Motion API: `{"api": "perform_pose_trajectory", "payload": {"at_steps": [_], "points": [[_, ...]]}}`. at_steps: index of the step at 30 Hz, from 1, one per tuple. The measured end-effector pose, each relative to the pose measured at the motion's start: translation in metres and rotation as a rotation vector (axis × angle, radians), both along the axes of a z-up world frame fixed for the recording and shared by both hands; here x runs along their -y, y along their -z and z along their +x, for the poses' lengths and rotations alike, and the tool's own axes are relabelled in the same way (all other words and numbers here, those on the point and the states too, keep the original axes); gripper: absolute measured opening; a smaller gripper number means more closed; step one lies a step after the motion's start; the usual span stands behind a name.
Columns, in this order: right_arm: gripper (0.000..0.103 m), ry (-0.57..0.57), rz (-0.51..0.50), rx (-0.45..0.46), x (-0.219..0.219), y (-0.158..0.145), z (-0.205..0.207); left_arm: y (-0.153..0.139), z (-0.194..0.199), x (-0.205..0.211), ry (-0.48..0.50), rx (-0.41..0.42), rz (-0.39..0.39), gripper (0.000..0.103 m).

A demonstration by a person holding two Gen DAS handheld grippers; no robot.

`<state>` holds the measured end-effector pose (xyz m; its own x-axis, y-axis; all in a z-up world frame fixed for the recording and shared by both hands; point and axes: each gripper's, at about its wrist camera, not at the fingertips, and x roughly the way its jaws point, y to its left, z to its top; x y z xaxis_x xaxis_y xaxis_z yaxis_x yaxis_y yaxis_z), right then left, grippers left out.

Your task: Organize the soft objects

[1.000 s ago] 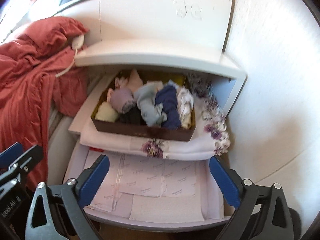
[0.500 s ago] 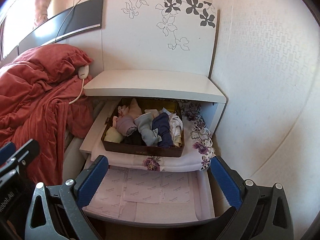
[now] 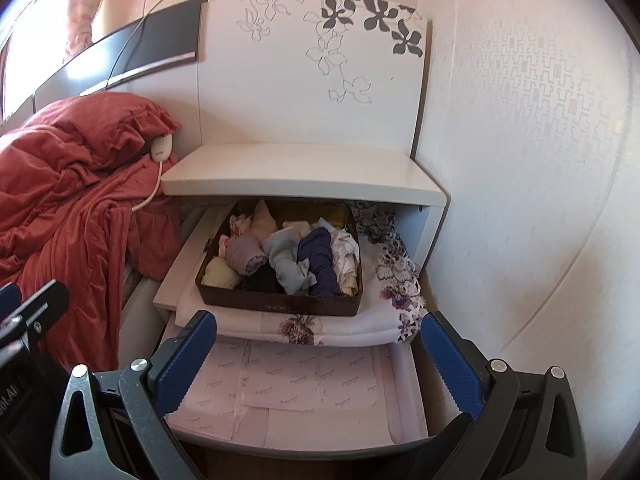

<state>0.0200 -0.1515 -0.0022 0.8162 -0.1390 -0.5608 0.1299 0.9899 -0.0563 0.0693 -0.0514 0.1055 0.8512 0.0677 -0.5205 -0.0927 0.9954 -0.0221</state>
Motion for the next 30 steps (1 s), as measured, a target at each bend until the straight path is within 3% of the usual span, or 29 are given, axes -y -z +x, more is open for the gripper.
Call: {"api": "perform_pose_trajectory", "payload": {"at_steps": [16, 30], "points": [[0.103, 0.013, 0.016, 0.0, 0.007, 0.0014, 0.001, 0.0033, 0.0017, 0.0066, 0.032, -0.024, 0.032, 0.072], [0.103, 0.002, 0.017, -0.014, 0.0074, 0.0054, 0.0023, 0.0049, 0.0031, 0.0036, 0.027, -0.038, 0.013, 0.072]]}}
